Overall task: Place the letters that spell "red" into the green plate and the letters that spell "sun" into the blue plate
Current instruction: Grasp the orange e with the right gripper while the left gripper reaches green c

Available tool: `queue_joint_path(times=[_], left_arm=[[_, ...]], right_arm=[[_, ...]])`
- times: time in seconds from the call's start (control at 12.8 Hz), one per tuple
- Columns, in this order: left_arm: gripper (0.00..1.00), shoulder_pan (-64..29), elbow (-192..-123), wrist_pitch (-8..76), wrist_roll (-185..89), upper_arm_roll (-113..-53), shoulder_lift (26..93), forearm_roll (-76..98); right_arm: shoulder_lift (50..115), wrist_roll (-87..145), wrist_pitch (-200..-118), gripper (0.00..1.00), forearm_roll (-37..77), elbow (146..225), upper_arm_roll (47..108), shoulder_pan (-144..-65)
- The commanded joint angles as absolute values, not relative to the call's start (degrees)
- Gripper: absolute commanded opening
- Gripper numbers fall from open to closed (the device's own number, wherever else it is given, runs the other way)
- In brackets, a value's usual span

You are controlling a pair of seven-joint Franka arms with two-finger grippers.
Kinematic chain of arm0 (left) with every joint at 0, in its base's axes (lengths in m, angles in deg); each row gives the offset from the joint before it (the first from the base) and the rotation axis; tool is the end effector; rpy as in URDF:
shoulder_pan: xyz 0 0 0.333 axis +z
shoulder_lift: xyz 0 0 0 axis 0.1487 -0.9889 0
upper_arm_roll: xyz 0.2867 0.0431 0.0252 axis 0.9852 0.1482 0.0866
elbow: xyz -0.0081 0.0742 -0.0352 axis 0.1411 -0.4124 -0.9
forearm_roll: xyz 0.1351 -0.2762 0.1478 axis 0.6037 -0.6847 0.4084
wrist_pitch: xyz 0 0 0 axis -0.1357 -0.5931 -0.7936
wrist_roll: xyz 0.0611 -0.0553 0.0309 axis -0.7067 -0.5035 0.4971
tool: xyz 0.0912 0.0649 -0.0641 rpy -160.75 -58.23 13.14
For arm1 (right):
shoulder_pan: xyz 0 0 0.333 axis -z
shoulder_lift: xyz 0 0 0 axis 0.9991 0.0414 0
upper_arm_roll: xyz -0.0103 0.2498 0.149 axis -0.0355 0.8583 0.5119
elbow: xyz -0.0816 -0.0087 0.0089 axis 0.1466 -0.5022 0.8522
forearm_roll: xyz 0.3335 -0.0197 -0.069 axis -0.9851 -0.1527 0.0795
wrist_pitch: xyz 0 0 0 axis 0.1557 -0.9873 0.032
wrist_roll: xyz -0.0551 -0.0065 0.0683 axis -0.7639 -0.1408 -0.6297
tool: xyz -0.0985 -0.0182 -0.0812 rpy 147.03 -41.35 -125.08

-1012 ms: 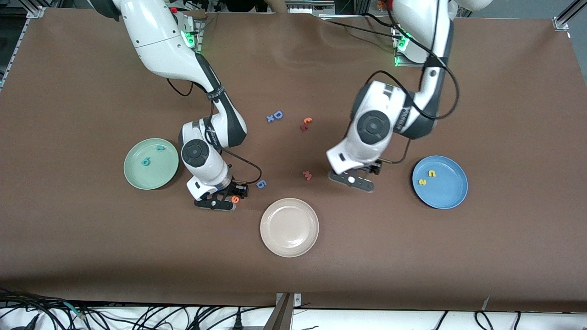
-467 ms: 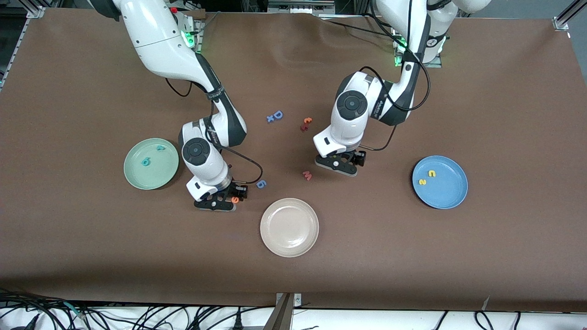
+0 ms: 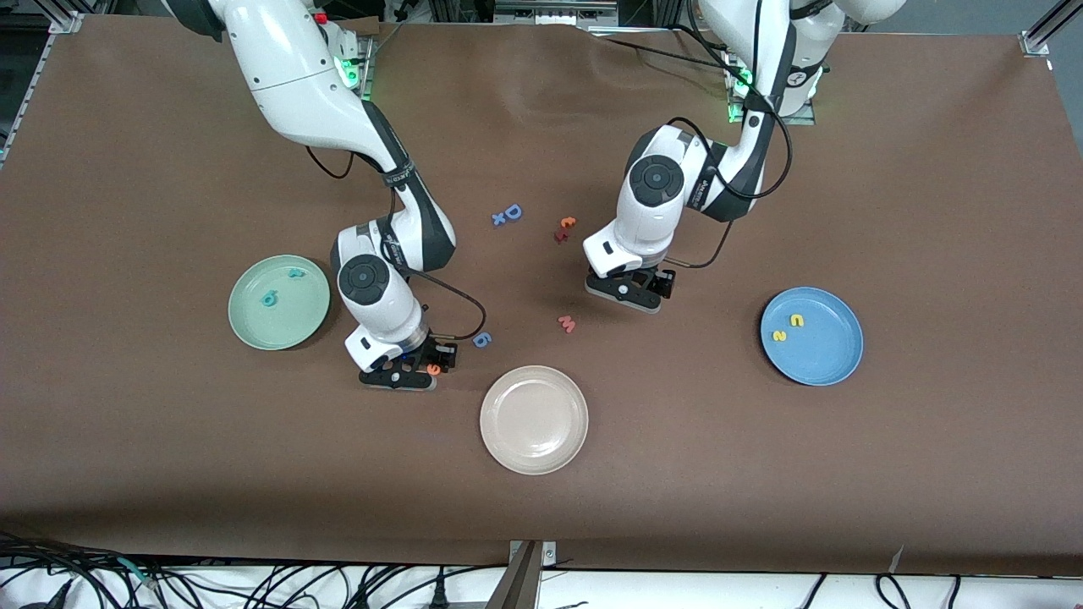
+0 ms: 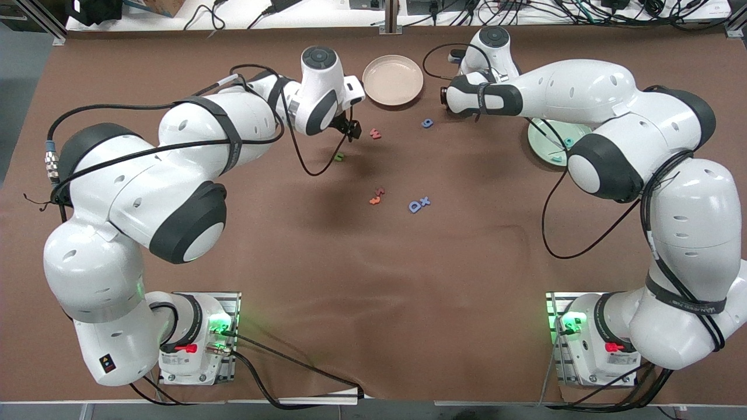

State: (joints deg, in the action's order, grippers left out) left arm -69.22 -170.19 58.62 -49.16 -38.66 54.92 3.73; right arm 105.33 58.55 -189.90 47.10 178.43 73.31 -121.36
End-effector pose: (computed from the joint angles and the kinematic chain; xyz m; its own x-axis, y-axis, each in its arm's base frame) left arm 0.4686 -0.3386 0.2304 0.9367 -0.3439 0.0657 -0.3428 -0.9390 -0.0278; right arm 0.5942 0.2834 0.1770 0.9853 -0.0827 0.1494 -0.0736 -0.9951 -0.0654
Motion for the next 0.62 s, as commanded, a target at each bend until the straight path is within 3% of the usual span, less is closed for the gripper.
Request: queue_joint_path(times=[0.0, 0.23, 0.55], left_arm=[[1.0, -69.81, -174.36, 61.63, -48.55, -39.82, 57.0, 2.6], [1.0, -69.73, -175.68, 61.8, -48.2, -40.96, 57.08, 2.6], [1.0, -69.64, -177.79, 66.71, -48.2, -42.45, 55.77, 2.6]], right_arm=[[106.67, 59.22, -191.45, 0.47, 47.6, 177.61, 73.46, -121.47], [106.67, 59.22, -191.45, 0.23, 47.42, 177.7, 73.46, -121.47], [106.67, 59.05, -191.27, 0.2, 47.42, 177.79, 73.46, -121.29]])
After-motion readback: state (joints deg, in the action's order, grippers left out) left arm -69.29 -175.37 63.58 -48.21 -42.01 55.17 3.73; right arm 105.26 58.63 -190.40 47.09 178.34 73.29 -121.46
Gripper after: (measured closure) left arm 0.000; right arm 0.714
